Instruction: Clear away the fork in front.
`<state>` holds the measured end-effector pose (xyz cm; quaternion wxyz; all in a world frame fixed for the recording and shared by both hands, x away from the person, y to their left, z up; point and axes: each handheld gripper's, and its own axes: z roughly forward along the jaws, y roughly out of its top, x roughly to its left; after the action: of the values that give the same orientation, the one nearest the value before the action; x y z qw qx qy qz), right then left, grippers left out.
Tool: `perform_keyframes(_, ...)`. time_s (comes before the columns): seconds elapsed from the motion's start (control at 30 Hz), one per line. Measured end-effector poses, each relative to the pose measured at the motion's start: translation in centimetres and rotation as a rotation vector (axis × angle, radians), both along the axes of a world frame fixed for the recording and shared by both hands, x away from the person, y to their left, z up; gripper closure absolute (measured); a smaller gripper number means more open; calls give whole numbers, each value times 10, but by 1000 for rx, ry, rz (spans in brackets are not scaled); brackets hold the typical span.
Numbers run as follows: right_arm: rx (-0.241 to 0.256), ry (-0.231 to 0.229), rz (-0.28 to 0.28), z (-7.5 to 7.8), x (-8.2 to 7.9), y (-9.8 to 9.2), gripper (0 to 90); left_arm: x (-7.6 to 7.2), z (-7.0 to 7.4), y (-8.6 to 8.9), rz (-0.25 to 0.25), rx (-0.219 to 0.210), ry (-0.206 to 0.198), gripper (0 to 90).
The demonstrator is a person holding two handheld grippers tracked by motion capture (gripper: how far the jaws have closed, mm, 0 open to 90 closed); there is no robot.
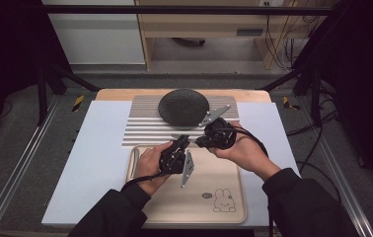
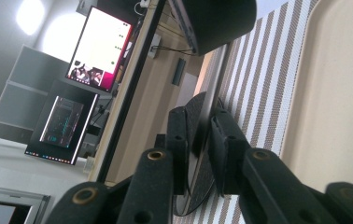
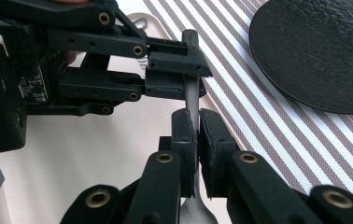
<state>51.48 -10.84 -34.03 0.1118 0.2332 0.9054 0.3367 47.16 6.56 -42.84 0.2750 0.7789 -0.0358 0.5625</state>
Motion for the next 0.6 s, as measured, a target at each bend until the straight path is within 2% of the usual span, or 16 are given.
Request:
perform_keyframes(0.2, 7, 8, -2, 0, 0, 1, 855, -1, 0, 0, -4, 19, -3, 836)
perform_keyframes(0.37, 24, 39, -6, 0, 3, 0, 851, -2, -1, -1, -5, 42, -6, 852)
perform_keyframes(0.43, 42, 51, -10, 1, 4, -1, 814, -2, -2, -1, -9, 51, -5, 859)
perform_keyframes(0.6, 63, 41, -9, 4, 3, -2, 756, -3, -3, -1, -15, 52, 1, 872)
